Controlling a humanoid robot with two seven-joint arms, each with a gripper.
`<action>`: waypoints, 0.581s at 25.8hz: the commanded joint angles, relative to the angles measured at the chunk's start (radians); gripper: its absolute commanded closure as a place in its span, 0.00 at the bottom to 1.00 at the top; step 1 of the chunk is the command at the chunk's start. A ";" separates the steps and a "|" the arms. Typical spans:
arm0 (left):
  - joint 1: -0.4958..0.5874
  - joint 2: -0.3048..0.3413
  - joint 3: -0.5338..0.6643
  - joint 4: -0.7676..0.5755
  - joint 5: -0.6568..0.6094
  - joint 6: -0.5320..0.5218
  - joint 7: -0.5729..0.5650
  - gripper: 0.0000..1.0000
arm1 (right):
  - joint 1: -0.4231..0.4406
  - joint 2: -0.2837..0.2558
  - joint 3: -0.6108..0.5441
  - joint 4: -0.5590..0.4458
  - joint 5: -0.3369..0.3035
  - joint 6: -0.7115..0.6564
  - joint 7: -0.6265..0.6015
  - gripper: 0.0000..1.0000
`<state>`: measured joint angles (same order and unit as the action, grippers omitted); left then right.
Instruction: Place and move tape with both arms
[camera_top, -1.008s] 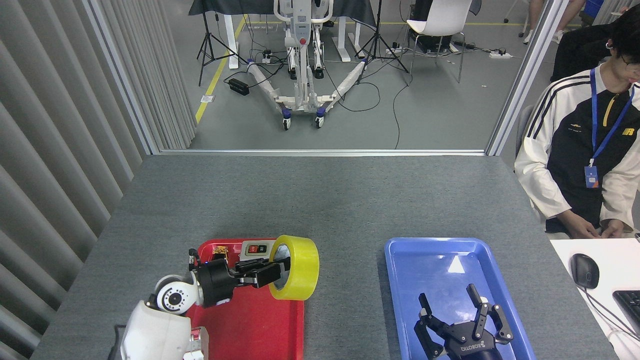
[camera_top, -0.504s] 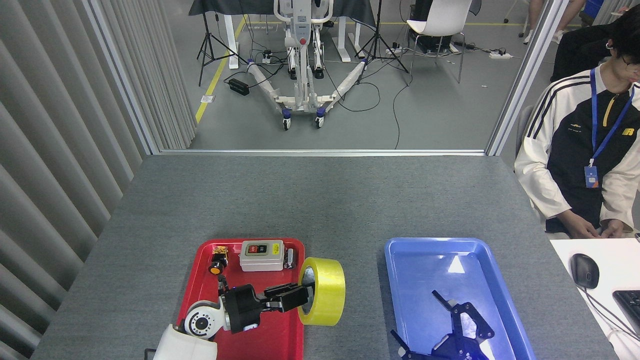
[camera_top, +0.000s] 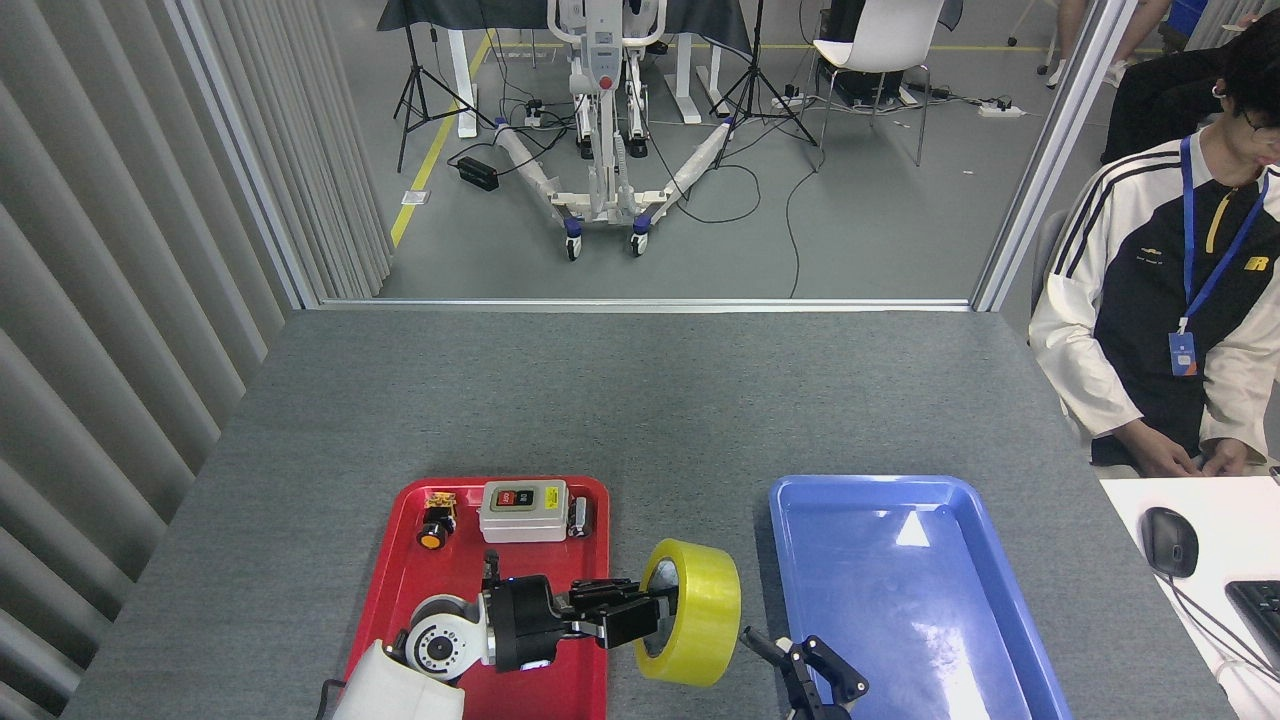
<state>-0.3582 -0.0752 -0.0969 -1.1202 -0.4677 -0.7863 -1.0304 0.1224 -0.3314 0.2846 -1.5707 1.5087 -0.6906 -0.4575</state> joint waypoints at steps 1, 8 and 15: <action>0.002 -0.003 -0.003 -0.001 0.000 0.001 0.001 1.00 | -0.012 0.025 0.021 0.020 -0.004 -0.015 0.005 0.00; 0.051 -0.003 -0.026 -0.069 0.000 0.001 0.001 1.00 | -0.015 0.038 0.022 0.035 -0.004 -0.012 0.017 0.26; 0.087 -0.003 -0.032 -0.112 0.003 0.001 0.003 1.00 | -0.012 0.031 0.021 0.035 0.005 -0.014 0.072 0.79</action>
<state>-0.2891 -0.0773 -0.1256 -1.2118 -0.4669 -0.7814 -1.0233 0.1091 -0.2984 0.3061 -1.5364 1.5111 -0.7069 -0.4122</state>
